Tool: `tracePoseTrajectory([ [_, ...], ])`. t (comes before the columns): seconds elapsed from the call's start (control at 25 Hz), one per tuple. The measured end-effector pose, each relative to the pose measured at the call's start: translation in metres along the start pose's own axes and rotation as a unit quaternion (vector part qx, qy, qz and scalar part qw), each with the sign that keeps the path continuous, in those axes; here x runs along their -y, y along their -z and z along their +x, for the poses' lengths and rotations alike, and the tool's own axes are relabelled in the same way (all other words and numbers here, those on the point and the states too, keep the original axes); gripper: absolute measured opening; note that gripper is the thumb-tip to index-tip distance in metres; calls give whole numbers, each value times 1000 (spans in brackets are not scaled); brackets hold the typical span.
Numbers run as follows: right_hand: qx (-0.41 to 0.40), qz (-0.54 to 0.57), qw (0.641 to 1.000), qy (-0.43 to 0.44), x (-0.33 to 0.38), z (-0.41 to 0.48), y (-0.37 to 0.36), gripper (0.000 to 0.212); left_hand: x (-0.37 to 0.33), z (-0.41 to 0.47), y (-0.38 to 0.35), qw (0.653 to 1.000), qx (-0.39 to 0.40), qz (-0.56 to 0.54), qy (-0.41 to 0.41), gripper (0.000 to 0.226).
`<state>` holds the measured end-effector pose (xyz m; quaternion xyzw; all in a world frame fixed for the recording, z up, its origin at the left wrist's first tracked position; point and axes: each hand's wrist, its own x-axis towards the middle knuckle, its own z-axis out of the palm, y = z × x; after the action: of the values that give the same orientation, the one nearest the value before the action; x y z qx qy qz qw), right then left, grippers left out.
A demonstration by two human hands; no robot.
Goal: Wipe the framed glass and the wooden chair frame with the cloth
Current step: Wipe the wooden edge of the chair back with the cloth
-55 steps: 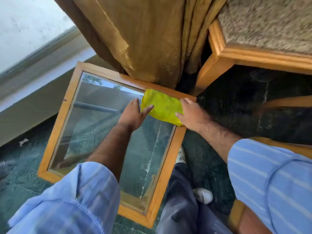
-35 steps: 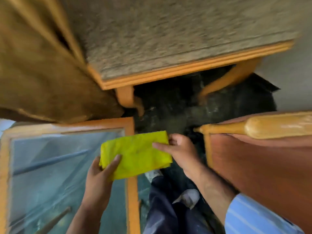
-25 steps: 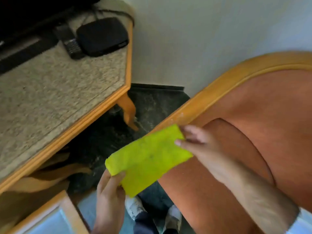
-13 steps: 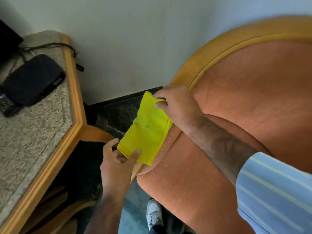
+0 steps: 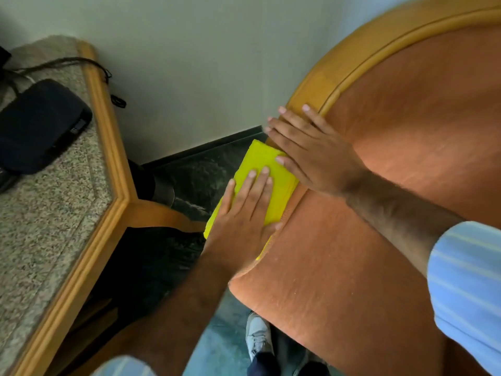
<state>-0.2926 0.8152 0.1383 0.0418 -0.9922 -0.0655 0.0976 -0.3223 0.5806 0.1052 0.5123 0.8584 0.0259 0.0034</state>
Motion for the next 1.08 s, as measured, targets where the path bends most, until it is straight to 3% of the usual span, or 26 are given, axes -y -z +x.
tracePoseTrajectory([
  [0.2, -18, -13, 1000, 2, -13, 11, -7, 54, 2, 9, -13, 999, 22, 28, 15, 76],
  [0.4, -20, -51, 998, -1, -12, 11, -11, 62, 15, -96, -11, 993, 103, 48, -13, 74],
  [0.56, -42, -57, 998, -4, -11, 11, -20, 65, 22, -153, -7, 990, 123, 65, -9, 73],
  [0.76, -56, -61, 997, -2, -12, 11, -22, 65, 14, -88, -8, 993, 105, 54, -3, 76],
  [0.92, -68, -53, 996, -5, -10, 12, -24, 62, 4, -9, -10, 998, 46, 40, 11, 77],
  [1.08, -79, -53, 995, -4, -7, 11, -26, 60, -2, 9, -13, 998, 35, 36, 34, 76],
])
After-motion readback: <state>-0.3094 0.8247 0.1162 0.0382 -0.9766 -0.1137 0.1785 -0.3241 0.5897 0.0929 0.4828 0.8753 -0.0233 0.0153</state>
